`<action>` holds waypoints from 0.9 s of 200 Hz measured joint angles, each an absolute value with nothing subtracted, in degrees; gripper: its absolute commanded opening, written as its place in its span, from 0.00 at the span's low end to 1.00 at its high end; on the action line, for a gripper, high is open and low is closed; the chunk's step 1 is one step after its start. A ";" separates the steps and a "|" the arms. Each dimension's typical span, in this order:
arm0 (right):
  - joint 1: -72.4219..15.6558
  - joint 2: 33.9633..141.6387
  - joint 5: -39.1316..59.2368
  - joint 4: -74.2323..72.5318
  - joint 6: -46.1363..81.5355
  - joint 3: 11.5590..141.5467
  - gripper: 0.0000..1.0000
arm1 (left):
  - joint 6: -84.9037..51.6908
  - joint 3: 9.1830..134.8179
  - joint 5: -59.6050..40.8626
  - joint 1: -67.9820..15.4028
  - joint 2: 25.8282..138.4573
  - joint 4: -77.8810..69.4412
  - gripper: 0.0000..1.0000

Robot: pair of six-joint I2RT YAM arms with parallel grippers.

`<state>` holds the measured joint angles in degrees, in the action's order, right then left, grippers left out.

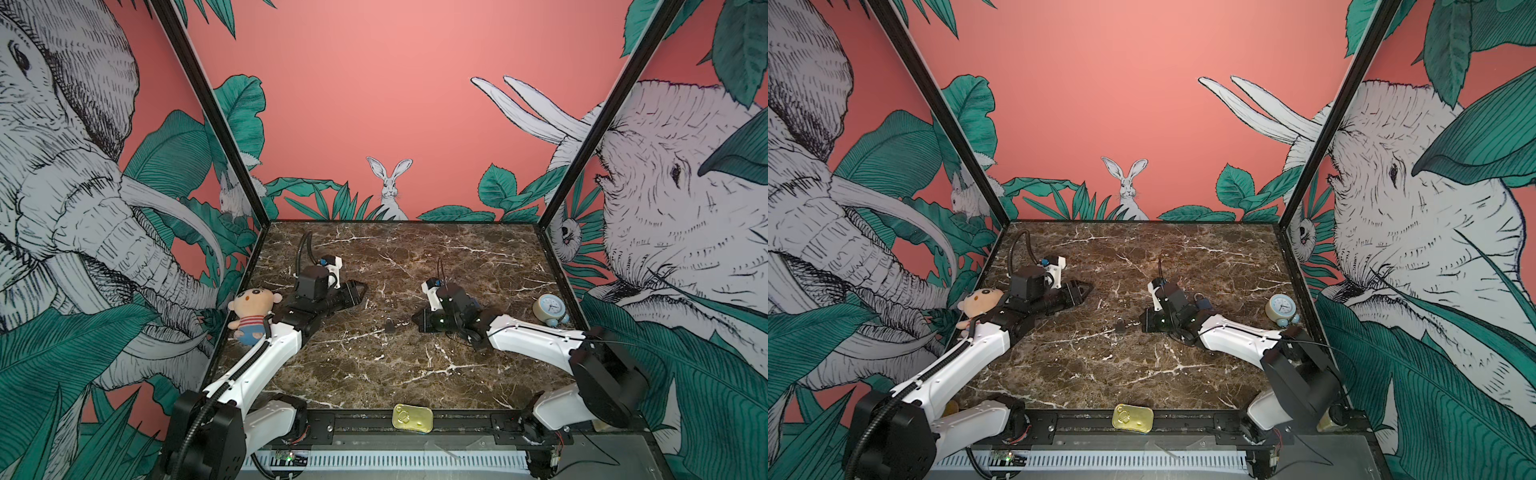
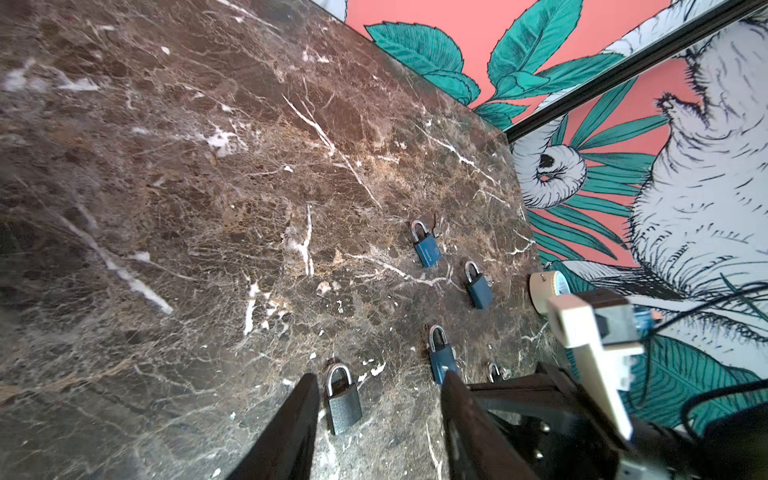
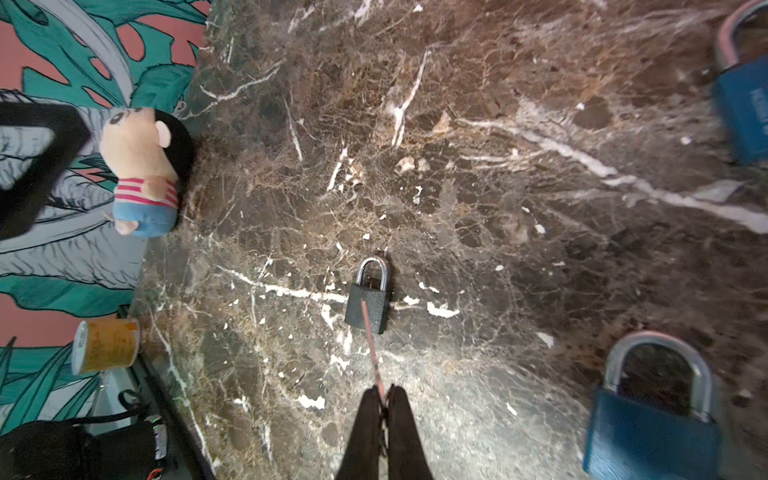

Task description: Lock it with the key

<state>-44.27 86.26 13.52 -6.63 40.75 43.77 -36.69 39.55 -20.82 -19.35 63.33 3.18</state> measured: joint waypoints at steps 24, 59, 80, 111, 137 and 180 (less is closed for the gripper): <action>-45.47 91.07 11.70 -11.75 43.44 43.75 0.00 | -36.21 39.11 -20.78 -18.61 62.30 4.56 0.51; -45.95 98.21 10.92 -18.41 47.22 43.72 0.00 | -35.79 38.83 -20.78 -17.82 61.82 5.87 0.51; -46.17 100.68 10.90 -21.17 49.04 43.66 0.00 | -35.53 38.81 -20.80 -17.52 61.82 6.15 0.51; -46.52 101.95 10.90 -23.55 50.78 43.66 0.00 | -35.29 38.72 -20.86 -17.15 61.82 6.15 0.51; -46.89 101.95 10.87 -25.50 51.75 42.98 0.00 | -35.31 38.39 -20.95 -17.04 61.82 6.15 0.51; -47.68 102.67 10.87 -28.45 53.71 41.12 0.05 | -35.33 38.24 -21.17 -16.80 61.82 6.07 0.51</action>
